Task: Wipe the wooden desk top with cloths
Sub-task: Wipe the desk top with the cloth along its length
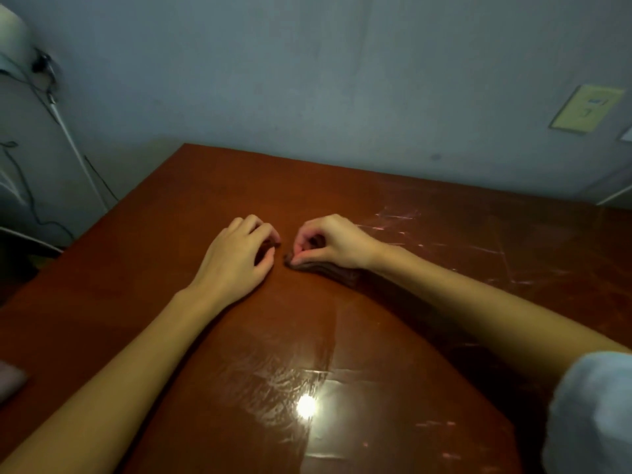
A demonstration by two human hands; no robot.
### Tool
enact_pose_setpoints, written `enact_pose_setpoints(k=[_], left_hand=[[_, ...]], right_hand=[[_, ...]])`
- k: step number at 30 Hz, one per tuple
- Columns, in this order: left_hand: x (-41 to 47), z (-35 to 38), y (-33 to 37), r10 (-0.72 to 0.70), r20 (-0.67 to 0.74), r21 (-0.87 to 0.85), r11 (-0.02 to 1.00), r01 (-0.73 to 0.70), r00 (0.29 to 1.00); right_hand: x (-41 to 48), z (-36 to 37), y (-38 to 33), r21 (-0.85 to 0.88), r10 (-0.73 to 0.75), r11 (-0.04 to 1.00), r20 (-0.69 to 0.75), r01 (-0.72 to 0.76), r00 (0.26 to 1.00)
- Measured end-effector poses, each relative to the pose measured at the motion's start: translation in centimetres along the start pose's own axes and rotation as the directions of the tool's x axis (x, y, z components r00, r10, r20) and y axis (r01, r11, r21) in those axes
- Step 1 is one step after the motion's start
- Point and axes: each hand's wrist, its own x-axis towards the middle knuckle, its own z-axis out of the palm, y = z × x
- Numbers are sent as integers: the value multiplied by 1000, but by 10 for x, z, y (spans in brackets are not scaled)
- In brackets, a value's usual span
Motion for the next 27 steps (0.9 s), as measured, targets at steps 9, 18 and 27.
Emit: enact_pose_setpoints(k=[9,18,27], left_hand=[[1,2,-1,-15,9,-11,1000,15,1000],[0,0,1,-26,10,2,1000,26,1000],[2,2,0,-20,-1,-8,1000,20,1000]], right_hand=[[-83,-71,52,-47,314,950,125,-310,941],[2,-19,6,4,123,992,165,-125,979],[-2,-35,29,-18,266,964,49,-265,963]])
